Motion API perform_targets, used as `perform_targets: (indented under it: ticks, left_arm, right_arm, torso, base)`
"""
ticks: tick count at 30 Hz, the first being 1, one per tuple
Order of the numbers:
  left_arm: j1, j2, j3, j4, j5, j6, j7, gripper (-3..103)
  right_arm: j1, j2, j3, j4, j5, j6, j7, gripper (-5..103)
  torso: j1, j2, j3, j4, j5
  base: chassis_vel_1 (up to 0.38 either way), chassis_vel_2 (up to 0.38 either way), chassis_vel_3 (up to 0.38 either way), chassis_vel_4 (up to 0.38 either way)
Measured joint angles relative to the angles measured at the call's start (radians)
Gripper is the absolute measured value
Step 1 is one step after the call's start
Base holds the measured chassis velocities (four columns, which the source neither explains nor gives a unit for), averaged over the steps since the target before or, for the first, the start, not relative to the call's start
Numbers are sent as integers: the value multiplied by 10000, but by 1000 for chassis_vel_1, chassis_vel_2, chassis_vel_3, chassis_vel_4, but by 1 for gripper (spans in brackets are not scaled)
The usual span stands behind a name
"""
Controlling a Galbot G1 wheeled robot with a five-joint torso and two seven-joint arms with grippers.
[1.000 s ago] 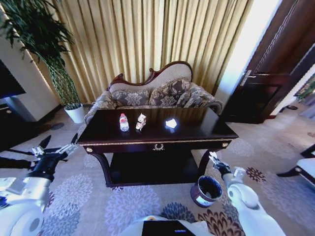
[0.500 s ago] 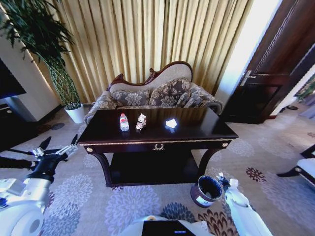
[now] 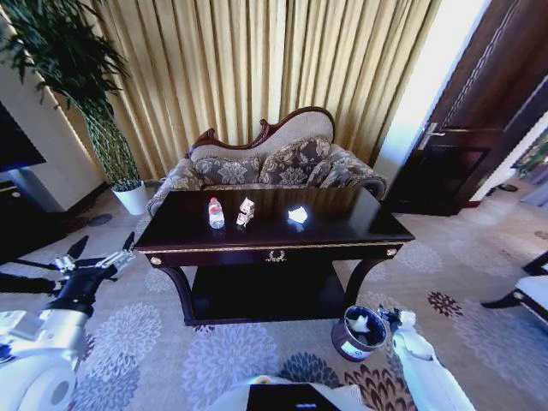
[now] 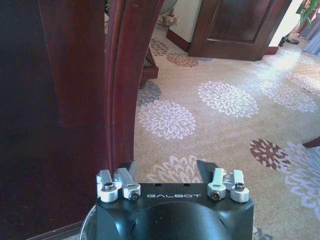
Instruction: Move to the front of the table and place the trash on the table into the trash bin.
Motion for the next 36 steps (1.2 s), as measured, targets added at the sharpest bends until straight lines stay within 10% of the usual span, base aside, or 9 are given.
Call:
perform_targets:
  ticks: [10, 23, 36]
  left_arm:
    - [29, -1, -43, 0, -7, -43, 0, 100]
    - [18, -8, -11, 0, -20, -56, 0, 100]
    - [23, -45, 66, 1, 11, -117, 0, 100]
  right_arm:
    - [-17, -23, 62, 12, 76, -8, 5, 100]
    - [-342, -28, 187, 568, 544, -111, 39, 100]
    - [-2287, 165, 870, 6118, 2236, -300, -48, 100]
  torso:
    - [0, 0, 0, 0, 0]
    - [0, 0, 0, -1, 2]
    - [0, -1, -1, 0, 1]
  base:
    - [0, 0, 0, 0]
    - [0, 0, 0, 0]
    - [0, 0, 0, 0]
